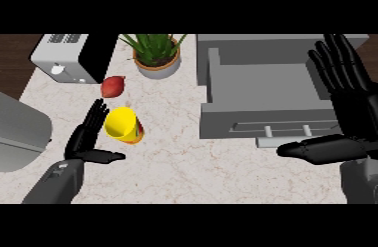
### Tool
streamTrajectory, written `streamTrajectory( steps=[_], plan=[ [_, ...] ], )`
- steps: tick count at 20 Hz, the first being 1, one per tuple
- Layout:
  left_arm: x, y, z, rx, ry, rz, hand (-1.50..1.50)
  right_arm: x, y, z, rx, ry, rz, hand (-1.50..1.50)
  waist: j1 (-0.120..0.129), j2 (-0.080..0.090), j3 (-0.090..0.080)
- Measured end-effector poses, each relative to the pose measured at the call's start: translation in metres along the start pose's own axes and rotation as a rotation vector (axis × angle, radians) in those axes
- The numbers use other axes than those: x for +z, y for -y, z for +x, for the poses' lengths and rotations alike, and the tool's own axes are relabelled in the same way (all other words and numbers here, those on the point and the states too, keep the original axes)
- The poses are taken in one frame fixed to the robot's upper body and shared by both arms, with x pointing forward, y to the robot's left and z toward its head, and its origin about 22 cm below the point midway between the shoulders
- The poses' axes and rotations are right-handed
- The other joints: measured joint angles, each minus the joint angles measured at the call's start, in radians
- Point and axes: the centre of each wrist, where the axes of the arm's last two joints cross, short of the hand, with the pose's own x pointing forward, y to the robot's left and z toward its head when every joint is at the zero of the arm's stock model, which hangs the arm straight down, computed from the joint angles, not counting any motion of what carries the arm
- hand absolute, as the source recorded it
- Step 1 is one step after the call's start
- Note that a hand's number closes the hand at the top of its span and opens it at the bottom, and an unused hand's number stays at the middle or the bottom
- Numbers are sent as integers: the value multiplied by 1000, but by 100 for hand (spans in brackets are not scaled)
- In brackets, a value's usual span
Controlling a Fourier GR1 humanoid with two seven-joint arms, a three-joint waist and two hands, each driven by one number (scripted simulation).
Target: Pick up the cup, place it into the drawer and close the drawer
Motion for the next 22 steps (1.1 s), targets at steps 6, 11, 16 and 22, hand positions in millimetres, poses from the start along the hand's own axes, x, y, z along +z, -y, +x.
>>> streamTrajectory(
  steps=[6, 11, 16, 22],
  plan=[
    [-3, 10, -3, 0, 12, -4, -150, -2, 0, 1, -1, 4, 2, -150, -4, 2, -1],
    [-1, 11, -6, -3, 13, -12, -150, -6, 3, 5, 0, 5, 14, -150, -11, 5, -2],
    [-11, 21, -4, 11, 29, -33, -150, -1, 7, 5, 3, -2, 16, -150, -16, 5, -1],
    [-19, 34, -2, 91, 29, -89, 150, -5, 12, 6, 5, 6, 10, -150, -16, 6, -2]
  ],
)
